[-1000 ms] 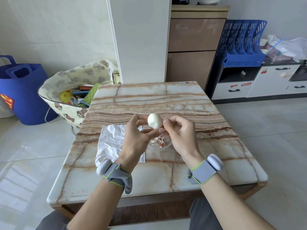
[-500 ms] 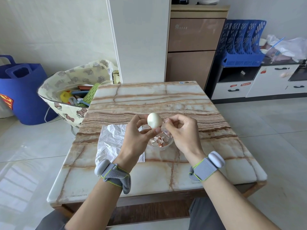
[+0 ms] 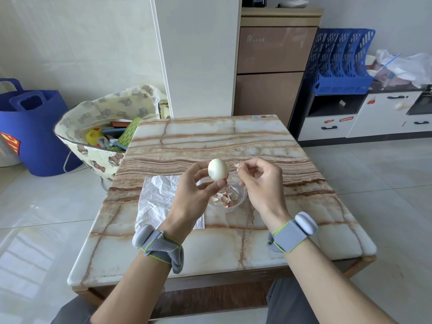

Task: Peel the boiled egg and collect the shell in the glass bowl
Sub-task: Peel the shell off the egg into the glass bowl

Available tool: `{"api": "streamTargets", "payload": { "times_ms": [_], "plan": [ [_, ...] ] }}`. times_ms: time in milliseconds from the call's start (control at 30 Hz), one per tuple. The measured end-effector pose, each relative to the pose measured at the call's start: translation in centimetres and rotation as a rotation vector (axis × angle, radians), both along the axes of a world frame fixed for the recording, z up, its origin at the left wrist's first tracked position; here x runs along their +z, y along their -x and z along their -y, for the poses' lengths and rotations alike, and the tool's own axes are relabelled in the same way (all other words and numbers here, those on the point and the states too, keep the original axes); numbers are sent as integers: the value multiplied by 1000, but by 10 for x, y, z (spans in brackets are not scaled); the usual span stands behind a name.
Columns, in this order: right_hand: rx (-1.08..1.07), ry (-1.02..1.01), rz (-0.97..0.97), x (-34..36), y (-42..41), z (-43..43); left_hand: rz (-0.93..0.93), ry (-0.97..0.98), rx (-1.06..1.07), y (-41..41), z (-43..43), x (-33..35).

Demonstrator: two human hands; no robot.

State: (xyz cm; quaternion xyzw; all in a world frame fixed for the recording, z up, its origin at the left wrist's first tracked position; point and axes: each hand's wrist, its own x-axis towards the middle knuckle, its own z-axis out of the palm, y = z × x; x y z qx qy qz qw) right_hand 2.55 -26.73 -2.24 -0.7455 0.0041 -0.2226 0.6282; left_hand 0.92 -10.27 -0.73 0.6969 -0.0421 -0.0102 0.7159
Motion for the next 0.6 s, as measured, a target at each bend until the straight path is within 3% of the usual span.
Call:
{"api": "streamTargets", "payload": {
  "times_ms": [600],
  "plan": [
    [95, -30, -61, -14, 0, 4, -1, 157, -34, -10, -6, -8]
  ]
}}
